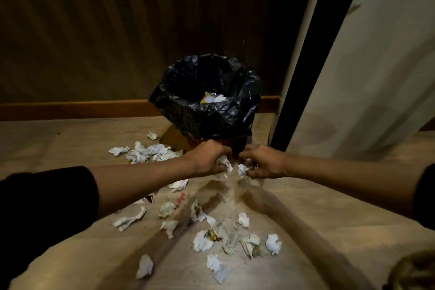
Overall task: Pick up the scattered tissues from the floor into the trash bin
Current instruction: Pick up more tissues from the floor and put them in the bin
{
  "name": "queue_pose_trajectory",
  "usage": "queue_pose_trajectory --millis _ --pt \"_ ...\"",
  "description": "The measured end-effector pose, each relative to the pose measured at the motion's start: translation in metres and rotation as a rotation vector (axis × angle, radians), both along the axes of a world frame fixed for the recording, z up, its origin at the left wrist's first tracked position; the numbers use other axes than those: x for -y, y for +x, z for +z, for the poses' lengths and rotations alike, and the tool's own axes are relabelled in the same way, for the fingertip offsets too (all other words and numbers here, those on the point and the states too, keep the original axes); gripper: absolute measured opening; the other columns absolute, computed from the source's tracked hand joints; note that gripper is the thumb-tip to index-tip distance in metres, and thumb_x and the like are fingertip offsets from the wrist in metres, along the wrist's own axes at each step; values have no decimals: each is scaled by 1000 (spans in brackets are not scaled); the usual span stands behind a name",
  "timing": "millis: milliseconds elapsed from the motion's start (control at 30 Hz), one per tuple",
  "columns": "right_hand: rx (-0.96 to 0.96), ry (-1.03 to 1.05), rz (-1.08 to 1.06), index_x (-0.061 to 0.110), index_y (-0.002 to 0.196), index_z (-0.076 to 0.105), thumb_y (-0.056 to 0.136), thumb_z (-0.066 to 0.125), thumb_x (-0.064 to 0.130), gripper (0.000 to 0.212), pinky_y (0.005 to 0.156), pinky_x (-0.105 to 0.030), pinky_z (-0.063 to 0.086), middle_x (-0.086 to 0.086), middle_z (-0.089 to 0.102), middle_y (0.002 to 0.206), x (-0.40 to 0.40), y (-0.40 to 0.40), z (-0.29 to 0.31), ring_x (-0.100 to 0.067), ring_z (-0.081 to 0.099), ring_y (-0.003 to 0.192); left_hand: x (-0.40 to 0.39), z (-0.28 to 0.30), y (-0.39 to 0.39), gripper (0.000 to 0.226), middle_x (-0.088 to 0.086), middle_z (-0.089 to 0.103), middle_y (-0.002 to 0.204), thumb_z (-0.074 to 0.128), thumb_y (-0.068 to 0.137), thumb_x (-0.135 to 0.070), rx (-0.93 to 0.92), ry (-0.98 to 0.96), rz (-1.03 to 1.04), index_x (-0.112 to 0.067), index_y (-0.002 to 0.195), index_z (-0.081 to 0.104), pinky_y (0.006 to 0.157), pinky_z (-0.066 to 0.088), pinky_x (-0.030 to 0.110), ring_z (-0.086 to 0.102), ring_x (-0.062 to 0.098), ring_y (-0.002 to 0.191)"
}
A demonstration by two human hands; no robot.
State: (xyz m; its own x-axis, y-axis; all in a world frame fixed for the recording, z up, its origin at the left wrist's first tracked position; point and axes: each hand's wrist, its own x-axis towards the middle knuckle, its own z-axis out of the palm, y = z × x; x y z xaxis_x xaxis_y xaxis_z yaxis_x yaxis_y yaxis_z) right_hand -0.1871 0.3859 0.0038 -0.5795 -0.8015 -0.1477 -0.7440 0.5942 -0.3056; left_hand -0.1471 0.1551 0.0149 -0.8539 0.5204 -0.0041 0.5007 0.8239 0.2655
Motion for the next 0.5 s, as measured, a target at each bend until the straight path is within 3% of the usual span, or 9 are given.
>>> queue_pose_trajectory --millis 100,200,333,400,500 --pt "-20 -154 -45 17 120 64 84 69 30 39 80 -29 50 -6 58 112 5 -2 36 -15 60 94 4 41 1 32 4 68 103 70 79 -33 -118 85 77 -27 110 66 75 48 31 64 23 98" --pt "-102 -314 -83 20 113 68 81 73 30 35 77 -25 48 1 58 104 13 -3 76 -12 60 91 15 81 1 30 1 72 100 70 75 -33 -233 162 140 -25 105 69 76 51 31 67 20 94" --pt "-178 -499 -285 21 106 72 78 80 27 30 77 -29 52 2 67 99 36 -16 117 -12 64 87 39 132 -10 26 -8 67 83 70 80 -28 -277 327 276 -23 106 69 66 49 26 62 8 73" --pt "-57 -610 -493 22 104 72 78 84 29 30 77 -32 58 1 71 97 53 -32 126 -12 68 87 48 144 -26 26 -5 66 89 69 85 -28 -286 379 382 -19 110 69 70 49 30 63 12 80" --pt "306 -788 -747 12 112 71 77 87 16 39 79 -37 64 -12 73 106 79 -63 128 -22 74 89 59 135 -67 35 1 68 99 70 86 -36 -58 490 621 -17 115 69 73 46 28 64 19 88"
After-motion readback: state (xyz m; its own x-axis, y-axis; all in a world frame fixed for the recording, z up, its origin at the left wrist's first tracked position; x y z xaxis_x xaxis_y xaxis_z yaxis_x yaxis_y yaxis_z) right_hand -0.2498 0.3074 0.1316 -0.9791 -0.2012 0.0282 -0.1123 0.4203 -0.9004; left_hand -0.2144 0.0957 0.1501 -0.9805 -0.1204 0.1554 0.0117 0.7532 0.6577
